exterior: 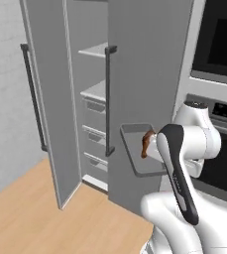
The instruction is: Take the meat container that has the chicken drumstick and place it on the second highest rack of the freezer. Then take the vegetable container that has the carrot and garlic and place it on the highest rack of the freezer.
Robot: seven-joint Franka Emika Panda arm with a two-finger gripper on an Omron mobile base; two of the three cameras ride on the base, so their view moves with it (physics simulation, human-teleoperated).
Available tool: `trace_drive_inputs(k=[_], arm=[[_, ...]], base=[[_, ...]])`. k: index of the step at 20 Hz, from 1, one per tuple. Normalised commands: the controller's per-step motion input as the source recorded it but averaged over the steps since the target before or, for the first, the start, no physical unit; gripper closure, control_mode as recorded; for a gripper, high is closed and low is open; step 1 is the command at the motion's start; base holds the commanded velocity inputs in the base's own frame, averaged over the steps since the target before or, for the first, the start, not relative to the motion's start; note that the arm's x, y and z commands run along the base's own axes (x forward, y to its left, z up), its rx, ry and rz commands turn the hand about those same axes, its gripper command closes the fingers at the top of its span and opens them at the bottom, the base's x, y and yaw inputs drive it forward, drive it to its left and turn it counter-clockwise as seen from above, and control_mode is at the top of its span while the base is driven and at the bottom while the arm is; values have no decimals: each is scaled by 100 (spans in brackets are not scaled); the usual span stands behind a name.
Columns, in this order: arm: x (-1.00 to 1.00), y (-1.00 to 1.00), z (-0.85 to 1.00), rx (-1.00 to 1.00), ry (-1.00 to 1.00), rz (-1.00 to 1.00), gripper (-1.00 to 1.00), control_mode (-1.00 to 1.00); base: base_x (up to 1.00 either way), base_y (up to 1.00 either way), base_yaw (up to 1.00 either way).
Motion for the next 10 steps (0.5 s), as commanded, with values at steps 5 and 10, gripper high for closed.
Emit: trace_drive_inputs(k=[5, 10], arm=[[0, 0, 0, 0, 0, 0, 100, 100], [0, 0, 0, 0, 0, 0, 100, 100]], base=[[79, 100, -31], [52, 97, -41]])
